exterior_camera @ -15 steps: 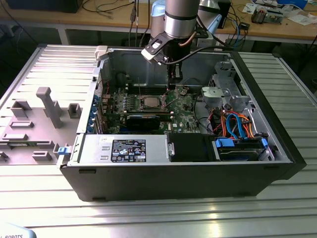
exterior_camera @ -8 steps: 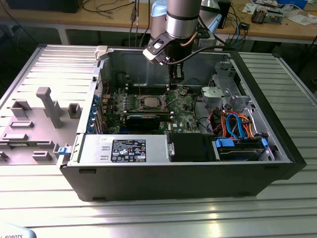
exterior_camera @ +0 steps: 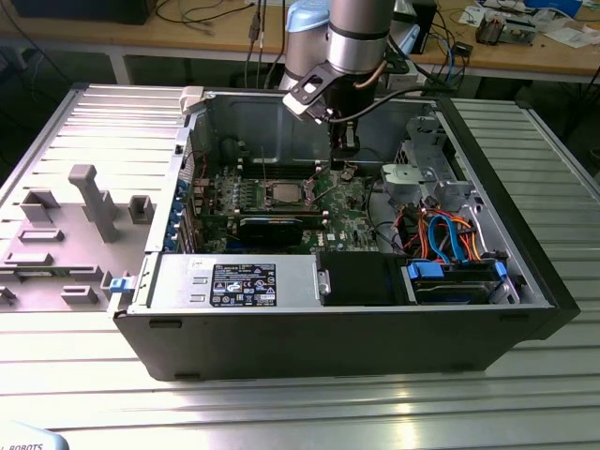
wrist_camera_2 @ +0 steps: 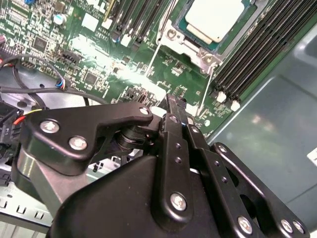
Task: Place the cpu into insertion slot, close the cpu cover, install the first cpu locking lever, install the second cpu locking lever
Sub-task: 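Close the cpu cover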
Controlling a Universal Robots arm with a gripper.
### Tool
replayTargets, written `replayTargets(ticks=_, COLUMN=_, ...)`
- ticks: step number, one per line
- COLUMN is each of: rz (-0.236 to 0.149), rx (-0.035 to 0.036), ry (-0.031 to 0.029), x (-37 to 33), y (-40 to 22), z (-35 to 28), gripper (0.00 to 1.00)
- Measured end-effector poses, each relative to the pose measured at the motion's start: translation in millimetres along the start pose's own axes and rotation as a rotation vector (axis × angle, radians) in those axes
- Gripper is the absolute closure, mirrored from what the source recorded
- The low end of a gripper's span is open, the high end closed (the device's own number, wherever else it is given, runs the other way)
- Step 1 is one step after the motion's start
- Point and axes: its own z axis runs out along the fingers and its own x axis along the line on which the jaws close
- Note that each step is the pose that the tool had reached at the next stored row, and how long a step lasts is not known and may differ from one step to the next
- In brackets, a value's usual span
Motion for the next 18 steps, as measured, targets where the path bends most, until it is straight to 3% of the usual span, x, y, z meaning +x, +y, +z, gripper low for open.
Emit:
replayTargets(ticks=13, rz=0.000, rx=-0.0001, ry=0.0000, x=0.0, y=0.7, z=0.1, gripper=0.89)
replayTargets(ticks=18, rz=0.000, rx=-0.0001, ry=0.0001, x=-0.2, y=5.3, z=0.6, gripper=0.89)
